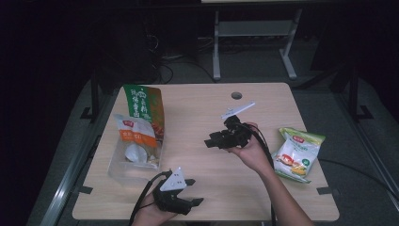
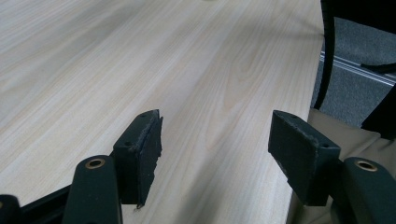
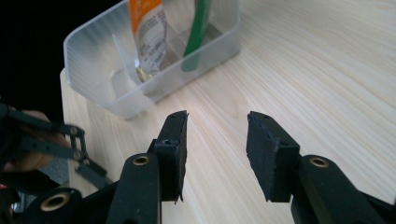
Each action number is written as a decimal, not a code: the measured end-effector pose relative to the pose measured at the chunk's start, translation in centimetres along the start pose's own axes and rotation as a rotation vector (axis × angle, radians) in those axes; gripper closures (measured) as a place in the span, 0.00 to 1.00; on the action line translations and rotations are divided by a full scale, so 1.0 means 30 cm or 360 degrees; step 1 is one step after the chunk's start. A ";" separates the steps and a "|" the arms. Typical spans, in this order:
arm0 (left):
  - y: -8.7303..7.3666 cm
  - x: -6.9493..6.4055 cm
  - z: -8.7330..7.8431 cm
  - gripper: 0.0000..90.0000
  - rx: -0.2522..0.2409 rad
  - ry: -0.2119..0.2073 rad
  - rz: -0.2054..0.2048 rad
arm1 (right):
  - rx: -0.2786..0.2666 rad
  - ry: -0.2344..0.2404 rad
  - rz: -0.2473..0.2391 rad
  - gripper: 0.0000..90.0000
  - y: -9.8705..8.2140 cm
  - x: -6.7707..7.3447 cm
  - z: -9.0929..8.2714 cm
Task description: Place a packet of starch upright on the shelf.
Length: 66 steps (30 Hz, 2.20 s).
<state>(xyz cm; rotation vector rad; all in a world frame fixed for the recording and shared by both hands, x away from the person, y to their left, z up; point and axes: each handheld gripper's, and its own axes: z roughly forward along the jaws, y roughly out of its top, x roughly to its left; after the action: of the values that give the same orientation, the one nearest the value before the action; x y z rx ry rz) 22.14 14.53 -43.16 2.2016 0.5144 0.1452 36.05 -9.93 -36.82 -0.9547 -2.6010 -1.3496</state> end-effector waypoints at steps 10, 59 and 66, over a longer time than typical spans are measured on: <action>0.002 0.002 0.002 0.37 -0.0006 0.0006 -0.0008 | -0.0011 -0.0069 0.0071 0.61 -0.085 -0.046 -0.090; 0.000 -0.005 0.010 0.37 -0.0007 -0.0003 -0.0023 | 0.0094 -0.0622 0.0457 0.56 -0.523 -0.238 -0.462; 0.001 -0.007 0.016 0.37 0.0003 -0.0007 -0.0020 | 0.0124 -0.0609 0.0469 0.61 -0.539 -0.248 -0.444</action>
<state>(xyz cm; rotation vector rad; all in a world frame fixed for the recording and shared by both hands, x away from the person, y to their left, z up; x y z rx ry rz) 22.08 14.08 -43.44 2.1999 0.5259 0.1334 30.23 -30.58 -42.68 -1.6451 -2.5920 -1.0720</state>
